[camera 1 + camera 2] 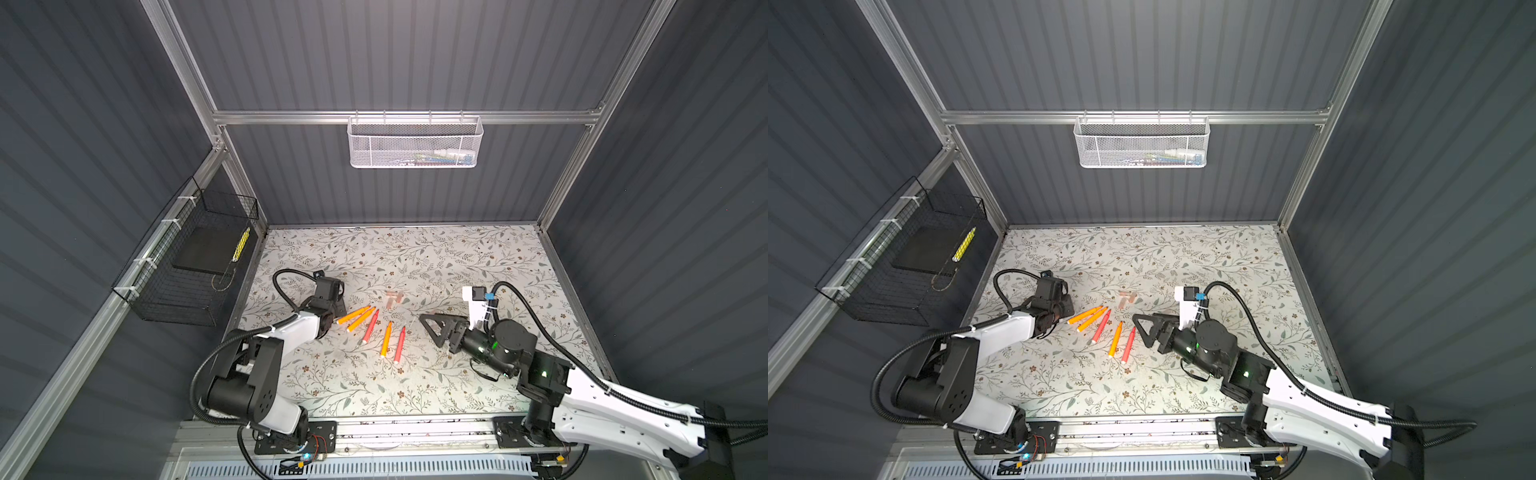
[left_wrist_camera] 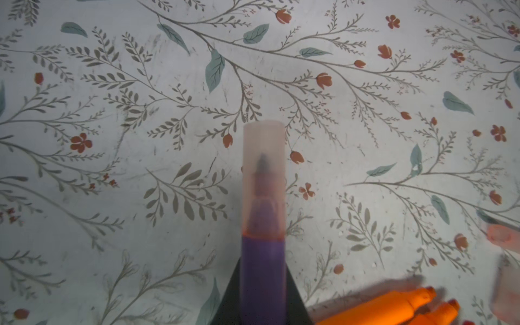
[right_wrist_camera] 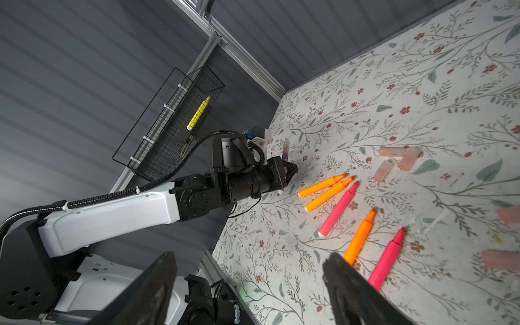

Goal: Insert the pens into the pen caps
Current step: 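Lower the capped purple marker to the table with the left gripper and release it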

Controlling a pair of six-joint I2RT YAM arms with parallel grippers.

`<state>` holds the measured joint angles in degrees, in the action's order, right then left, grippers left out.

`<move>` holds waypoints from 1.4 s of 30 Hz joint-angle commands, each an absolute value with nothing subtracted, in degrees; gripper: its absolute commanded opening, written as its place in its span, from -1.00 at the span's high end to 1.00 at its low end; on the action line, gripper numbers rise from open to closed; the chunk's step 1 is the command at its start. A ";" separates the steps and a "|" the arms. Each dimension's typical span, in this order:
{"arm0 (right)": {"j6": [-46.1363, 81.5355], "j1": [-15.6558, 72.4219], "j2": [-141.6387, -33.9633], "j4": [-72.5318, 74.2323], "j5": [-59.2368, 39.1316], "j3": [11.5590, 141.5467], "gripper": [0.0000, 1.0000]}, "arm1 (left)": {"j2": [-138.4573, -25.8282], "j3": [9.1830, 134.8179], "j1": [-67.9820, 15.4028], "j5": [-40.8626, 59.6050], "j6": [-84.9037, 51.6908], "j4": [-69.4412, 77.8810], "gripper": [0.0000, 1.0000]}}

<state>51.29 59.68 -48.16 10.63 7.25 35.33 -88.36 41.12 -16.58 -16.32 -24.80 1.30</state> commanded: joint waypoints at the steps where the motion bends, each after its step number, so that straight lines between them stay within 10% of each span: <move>1: 53.93 59.94 -52.32 3.86 3.65 45.33 -0.70 | -90.40 44.01 -15.06 -13.94 -26.47 1.68 1.00; 23: 48.43 57.57 -30.86 -10.45 17.48 35.45 -0.87 | -105.19 55.92 -12.58 -7.82 -30.98 -8.24 0.99; 42: 49.69 56.78 -34.67 -12.89 23.05 34.10 -0.92 | -100.96 58.19 -12.57 -8.74 -28.93 -11.97 0.19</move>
<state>49.34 57.04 -35.22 -11.75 20.64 34.83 -103.04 57.06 -13.02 -8.32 -30.06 -7.03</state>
